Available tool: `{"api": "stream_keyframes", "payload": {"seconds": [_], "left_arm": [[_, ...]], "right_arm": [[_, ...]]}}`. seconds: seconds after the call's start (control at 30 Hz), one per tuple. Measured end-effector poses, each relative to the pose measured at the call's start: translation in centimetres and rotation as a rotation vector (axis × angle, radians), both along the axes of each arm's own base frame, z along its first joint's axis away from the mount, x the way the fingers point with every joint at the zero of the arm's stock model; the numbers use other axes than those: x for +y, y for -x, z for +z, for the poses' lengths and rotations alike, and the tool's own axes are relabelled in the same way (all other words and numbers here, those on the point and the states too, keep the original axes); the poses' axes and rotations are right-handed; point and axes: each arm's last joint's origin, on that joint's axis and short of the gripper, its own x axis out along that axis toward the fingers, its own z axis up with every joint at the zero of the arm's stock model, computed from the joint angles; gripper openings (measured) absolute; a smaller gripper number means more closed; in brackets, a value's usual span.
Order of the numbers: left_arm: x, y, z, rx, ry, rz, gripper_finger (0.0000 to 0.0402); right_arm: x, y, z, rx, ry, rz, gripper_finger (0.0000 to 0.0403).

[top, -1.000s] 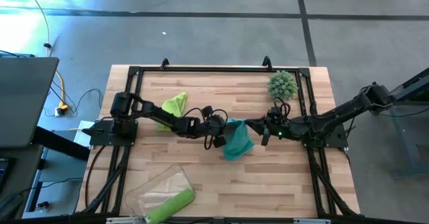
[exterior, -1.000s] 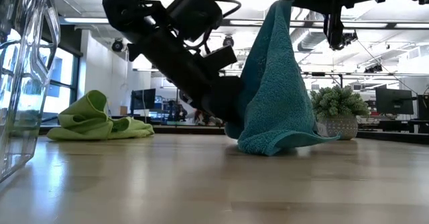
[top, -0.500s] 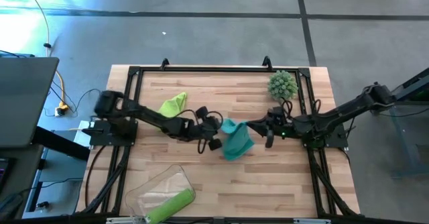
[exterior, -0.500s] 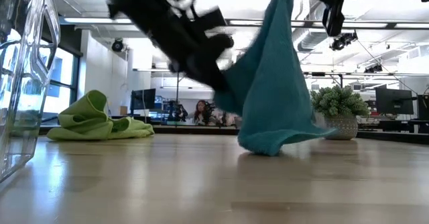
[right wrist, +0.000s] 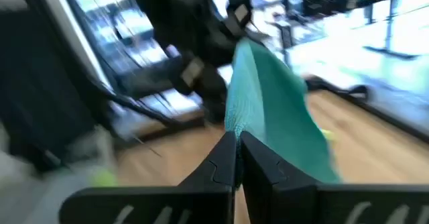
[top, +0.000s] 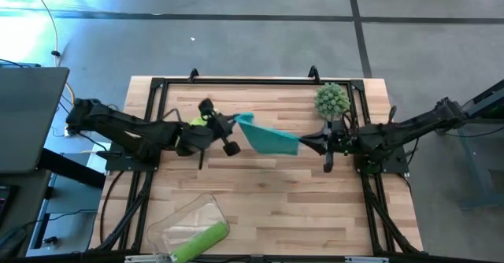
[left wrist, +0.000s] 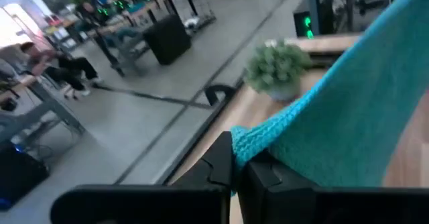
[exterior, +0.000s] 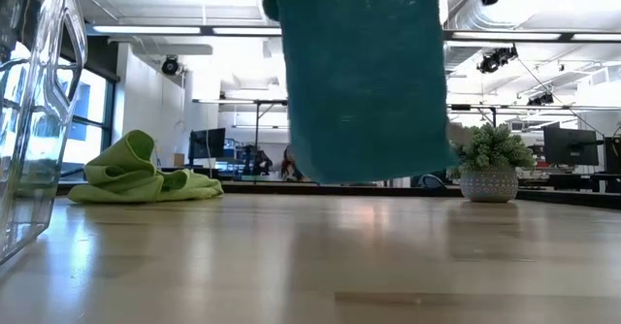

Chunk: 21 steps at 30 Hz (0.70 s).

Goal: Roll microfiber towels into tight, uniform cylinder then place into a basket
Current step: Roll the blue microfiber cloth

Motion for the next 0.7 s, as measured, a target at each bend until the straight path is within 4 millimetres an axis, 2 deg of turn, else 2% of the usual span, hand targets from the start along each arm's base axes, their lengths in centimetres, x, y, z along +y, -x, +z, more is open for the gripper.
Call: {"api": "stream_keyframes", "payload": {"seconds": [0.13,0.27,0.47,0.7], "left_arm": [[0.4,0.6,0.6,0.008,-0.026,0.027,0.0000],[1.2,0.2,-0.6,0.062,0.014,0.037,0.0000],[2.4,-0.9,-2.6,0.137,0.019,0.082,0.0000],[4.3,-1.3,-2.5,0.161,-0.045,0.147,0.0000]], "right_arm": [[-0.5,0.2,1.9,0.165,0.134,-0.101,0.0000],[-1.0,0.4,2.6,0.308,0.169,-0.195,0.0000],[-2.0,0.1,2.8,0.372,0.161,-0.260,0.0000],[-4.0,-0.1,2.8,0.398,0.193,-0.358,0.0000]]}}
